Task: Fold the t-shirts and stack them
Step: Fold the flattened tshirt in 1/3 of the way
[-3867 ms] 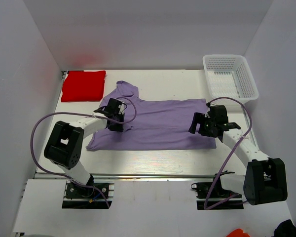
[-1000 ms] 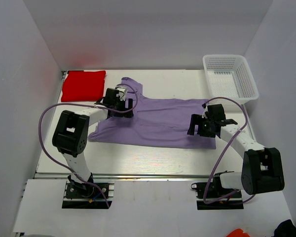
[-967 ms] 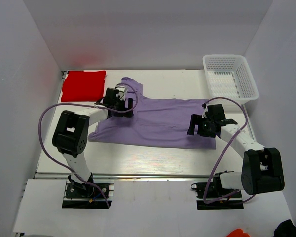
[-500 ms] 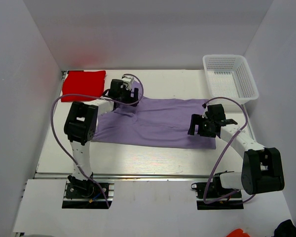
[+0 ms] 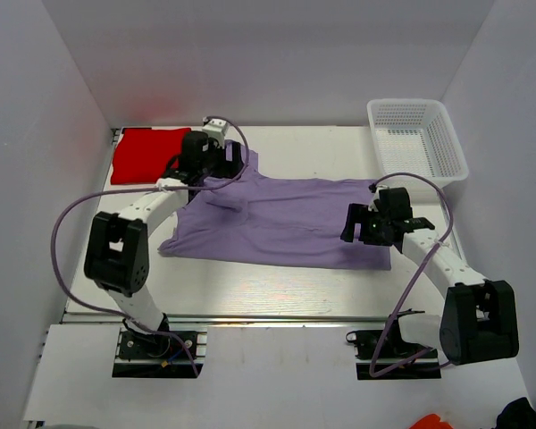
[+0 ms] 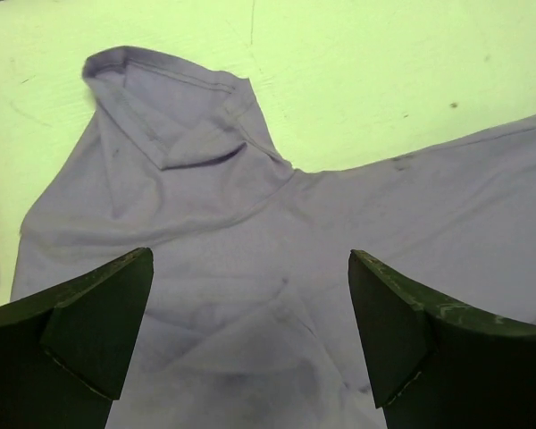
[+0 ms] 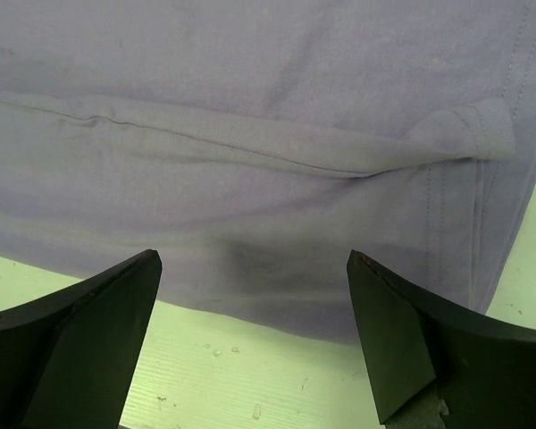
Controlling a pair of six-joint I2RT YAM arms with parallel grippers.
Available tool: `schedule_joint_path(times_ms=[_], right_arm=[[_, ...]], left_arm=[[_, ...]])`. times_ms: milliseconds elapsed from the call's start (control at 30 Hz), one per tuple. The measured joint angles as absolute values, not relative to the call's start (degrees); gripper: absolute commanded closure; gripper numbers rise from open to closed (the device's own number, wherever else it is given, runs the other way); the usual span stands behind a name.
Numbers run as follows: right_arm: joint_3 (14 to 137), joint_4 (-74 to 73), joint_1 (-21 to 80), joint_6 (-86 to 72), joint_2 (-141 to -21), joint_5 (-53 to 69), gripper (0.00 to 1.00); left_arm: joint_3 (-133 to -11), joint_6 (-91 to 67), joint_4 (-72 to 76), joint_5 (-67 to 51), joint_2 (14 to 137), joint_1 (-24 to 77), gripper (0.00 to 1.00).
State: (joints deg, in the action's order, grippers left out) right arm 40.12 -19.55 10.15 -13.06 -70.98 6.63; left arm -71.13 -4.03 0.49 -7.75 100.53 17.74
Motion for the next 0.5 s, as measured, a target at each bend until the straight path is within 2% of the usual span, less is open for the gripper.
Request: schedule_joint_path(times_ms=[200,367,500], right_arm=[[40.12,-19.53,10.15,-13.04,-70.11,6.9,0.1],[40.12,-19.49,10.15,-13.04,-70.3,7.7,0.1],[40.12,-19.49,10.15,-13.02,-71.26,7.97,0.1]], left_arm=[[-60.93,-8.34,-1.39,-8.67,92.42,17.63,0.0],[-53.71,-10.22,-3.07,-11.9,92.71,17.63,0.0],[-52.6,-10.57,-2.59,-13.54,93.76,17.63,0.0]])
